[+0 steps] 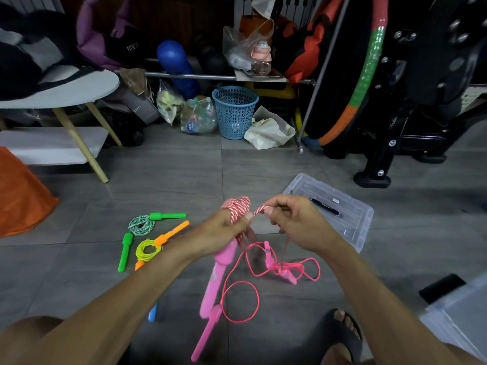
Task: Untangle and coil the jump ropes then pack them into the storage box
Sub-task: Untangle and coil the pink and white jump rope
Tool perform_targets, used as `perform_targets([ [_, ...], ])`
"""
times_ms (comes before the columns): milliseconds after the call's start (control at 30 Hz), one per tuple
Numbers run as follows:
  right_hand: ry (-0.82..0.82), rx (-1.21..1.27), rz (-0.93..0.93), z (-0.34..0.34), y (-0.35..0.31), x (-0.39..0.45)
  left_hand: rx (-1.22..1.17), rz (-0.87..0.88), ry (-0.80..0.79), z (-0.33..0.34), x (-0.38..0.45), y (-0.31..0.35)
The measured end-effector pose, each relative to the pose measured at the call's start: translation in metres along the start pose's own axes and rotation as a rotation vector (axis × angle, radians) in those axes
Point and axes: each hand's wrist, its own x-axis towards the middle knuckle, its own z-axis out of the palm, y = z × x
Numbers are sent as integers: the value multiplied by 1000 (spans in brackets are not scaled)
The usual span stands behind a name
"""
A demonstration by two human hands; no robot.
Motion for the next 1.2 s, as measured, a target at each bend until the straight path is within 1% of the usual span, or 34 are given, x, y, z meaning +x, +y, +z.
perform_targets([
  [33,36,-15,-27,1,1,2,-52,-16,-46,3,-3,3],
  [100,122,-53,-45,2,4,4,-230,-82,-127,4,-8,5],
  [167,178,-55,-40,-1,8,6,-379,-138,-159,-1,-9,6],
  [233,148,10,-22,-6,10,7,-554,-157,-134,-10,-9,6],
  [300,67,32,37,-13,17,8,-748,-157,-78,-20,-8,7],
  [333,37,-15,81,-17,23,8,-845,-144,-50,-24,-9,9],
  [400,10,-211,179,-23,39,8,-1015,-107,-5,-33,-10,10],
  [433,13,-301,226,-25,44,8,-1069,-92,21,-38,-11,11],
  [467,35,-327,246,-25,46,9,-1101,-90,57,-42,-11,9],
  [500,80,-255,229,-23,43,9,-1109,-101,99,-45,-11,7],
  [533,132,-69,197,-21,36,9,-1102,-123,148,-47,-10,4],
  [600,160,429,134,-22,19,9,-1074,-162,211,-48,-9,2],
  [633,151,542,123,-25,15,8,-1080,-170,215,-48,-9,2],
  [667,141,503,143,-25,14,8,-1101,-172,208,-47,-9,0],
  [700,141,319,185,-25,19,8,-1138,-172,195,-47,-9,-1],
  [733,140,73,216,-23,25,8,-1184,-170,177,-46,-9,-2],
  [767,130,-85,237,-20,30,7,-1230,-162,159,-46,-9,-3],
  [800,120,-127,252,-17,34,7,-1281,-151,148,-46,-9,-4],
  [833,114,-52,267,-13,34,8,-1330,-141,148,-47,-8,-4],
  [900,105,150,292,-5,29,10,-1412,-127,199,-52,-8,-6],
  [933,99,181,303,-3,27,12,-1447,-116,225,-55,-7,-7],
  [1000,69,63,285,1,29,11,-1474,-91,230,-56,-7,-8],
  [1100,34,-160,298,2,30,6,-1406,-101,244,-50,-7,-4],
  [1200,-47,-187,291,4,24,2,-1398,-97,235,-47,-6,-1],
])
